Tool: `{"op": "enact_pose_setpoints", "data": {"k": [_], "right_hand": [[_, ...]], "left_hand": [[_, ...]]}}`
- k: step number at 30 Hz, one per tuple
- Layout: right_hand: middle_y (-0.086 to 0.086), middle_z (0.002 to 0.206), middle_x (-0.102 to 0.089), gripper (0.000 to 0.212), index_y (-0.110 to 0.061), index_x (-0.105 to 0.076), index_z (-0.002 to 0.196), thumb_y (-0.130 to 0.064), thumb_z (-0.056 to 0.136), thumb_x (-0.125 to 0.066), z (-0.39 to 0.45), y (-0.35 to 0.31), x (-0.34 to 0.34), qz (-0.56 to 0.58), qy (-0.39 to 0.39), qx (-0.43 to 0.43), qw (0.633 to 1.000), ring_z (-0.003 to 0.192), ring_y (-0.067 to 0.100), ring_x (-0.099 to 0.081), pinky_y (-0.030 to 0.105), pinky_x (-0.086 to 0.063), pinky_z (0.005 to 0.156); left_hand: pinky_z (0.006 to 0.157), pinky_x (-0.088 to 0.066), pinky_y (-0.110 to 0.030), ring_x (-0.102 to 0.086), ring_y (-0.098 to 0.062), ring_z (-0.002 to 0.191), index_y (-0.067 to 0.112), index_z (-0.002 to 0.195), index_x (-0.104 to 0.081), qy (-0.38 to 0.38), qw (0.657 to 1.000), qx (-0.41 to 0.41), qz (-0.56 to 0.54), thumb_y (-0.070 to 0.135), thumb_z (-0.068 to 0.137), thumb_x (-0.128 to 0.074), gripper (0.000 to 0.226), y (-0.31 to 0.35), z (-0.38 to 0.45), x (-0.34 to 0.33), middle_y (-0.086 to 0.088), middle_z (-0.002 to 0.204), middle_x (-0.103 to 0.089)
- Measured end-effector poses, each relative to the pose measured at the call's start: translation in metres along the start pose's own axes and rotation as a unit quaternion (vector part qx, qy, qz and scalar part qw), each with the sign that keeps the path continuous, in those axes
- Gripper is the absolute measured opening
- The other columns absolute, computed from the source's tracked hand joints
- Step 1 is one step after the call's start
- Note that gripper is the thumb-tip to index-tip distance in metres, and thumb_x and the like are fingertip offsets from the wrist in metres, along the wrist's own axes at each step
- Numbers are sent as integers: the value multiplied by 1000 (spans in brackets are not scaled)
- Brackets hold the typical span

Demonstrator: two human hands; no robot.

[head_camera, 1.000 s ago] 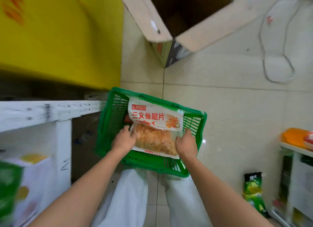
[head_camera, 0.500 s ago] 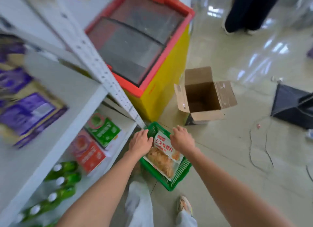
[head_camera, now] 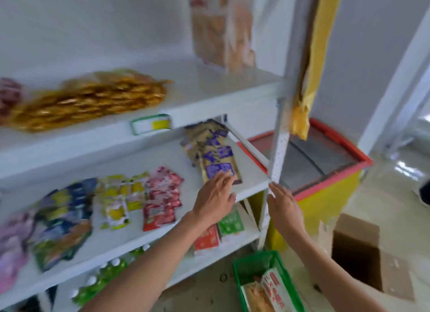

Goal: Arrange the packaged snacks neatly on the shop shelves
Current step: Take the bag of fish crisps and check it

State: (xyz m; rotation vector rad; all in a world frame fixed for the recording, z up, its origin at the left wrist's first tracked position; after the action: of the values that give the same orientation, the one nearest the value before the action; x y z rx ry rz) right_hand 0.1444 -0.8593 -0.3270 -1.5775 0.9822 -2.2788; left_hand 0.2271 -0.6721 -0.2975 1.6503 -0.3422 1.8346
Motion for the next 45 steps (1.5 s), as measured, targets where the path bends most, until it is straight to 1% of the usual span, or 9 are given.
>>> {"op": "enact_pose_setpoints", "data": {"k": [6, 13, 16, 18, 26, 33, 39, 42, 45], "right_hand": [[-3, 146, -59, 40, -21, -64, 140, -16, 101, -56, -30, -174, -2, 40, 40, 132, 990, 134, 25, -55, 41, -49, 103], [-7, 104, -57, 19, -20, -61, 109, -7, 99, -53, -83, -339, 19, 115, 192, 242, 944, 97, 23, -57, 43, -50, 76], [-6, 98, -55, 18, -19, -59, 105, -2, 98, -56, -81, -378, 44, 139, 245, 242, 929, 93, 21, -55, 43, -48, 74], [-6, 100, -56, 19, -20, -58, 108, -4, 97, -57, -73, -394, 60, 134, 259, 239, 926, 97, 20, -56, 41, -48, 79], [0, 129, -57, 32, -20, -51, 127, -22, 97, -60, 46, -374, 111, 97, 236, 120, 959, 115, 24, -58, 46, -54, 90], [14, 149, -46, 80, -10, -30, 152, -43, 92, -72, 194, -327, 152, 93, 188, 17, 978, 138, 36, -44, 52, -46, 107], [17, 156, -39, 129, -13, -4, 163, -68, 74, -81, 311, -288, 155, 114, 164, -63, 978, 144, 41, -40, 57, -39, 113], [16, 153, -44, 135, -14, -3, 161, -74, 68, -81, 349, -273, 133, 121, 143, -71, 980, 140, 40, -44, 57, -39, 114], [14, 144, -52, 124, -13, -17, 152, -71, 66, -84, 367, -266, 124, 149, 152, -74, 974, 134, 40, -52, 58, -43, 111]], "left_hand": [[118, -43, -44, -43, -28, 148, 10, 151, -51, 147, 989, -7, 16, 40, 99, -38, 61, -74, -93, 136, -10, 160, -47], [104, -50, -41, -51, -25, 132, 14, 137, -56, 257, 958, -42, 123, 30, 99, -59, 40, -133, -195, 265, -7, 143, -54], [93, -50, -39, -54, -21, 119, 15, 130, -60, 292, 947, -20, 130, 28, 99, -56, 34, -150, -211, 309, -5, 134, -58], [97, -49, -40, -53, -23, 123, 15, 133, -59, 304, 941, -12, 149, 30, 99, -54, 37, -158, -212, 327, -5, 136, -56], [119, -38, -53, -41, -32, 147, 15, 148, -52, 303, 930, -49, 201, 42, 100, -42, 56, -117, -139, 372, -11, 156, -49], [125, -25, -56, -28, -32, 156, 18, 156, -45, 259, 935, -23, 242, 54, 102, -27, 67, -59, -13, 353, -13, 167, -34], [117, -42, -52, -55, -27, 136, 15, 132, -66, 333, 914, -92, 213, 38, 103, -43, 43, -5, 56, 350, -11, 144, -63], [112, -47, -48, -62, -23, 126, 15, 125, -68, 382, 896, -147, 172, 33, 107, -34, 42, 18, 59, 347, -8, 134, -69], [109, -50, -47, -67, -20, 120, 14, 117, -71, 404, 878, -198, 160, 33, 107, -28, 48, 31, 58, 338, -6, 126, -73]]}}
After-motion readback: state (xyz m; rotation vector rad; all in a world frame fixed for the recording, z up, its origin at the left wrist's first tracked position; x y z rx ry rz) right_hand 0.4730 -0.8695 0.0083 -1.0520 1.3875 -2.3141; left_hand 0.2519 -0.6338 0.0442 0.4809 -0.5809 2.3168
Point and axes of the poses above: each hand's wrist, its own z-axis towards the middle knuckle, its own x-axis out of the back of the hand, y = z × x, the point moved 8 cm from there along z, towards the middle knuckle
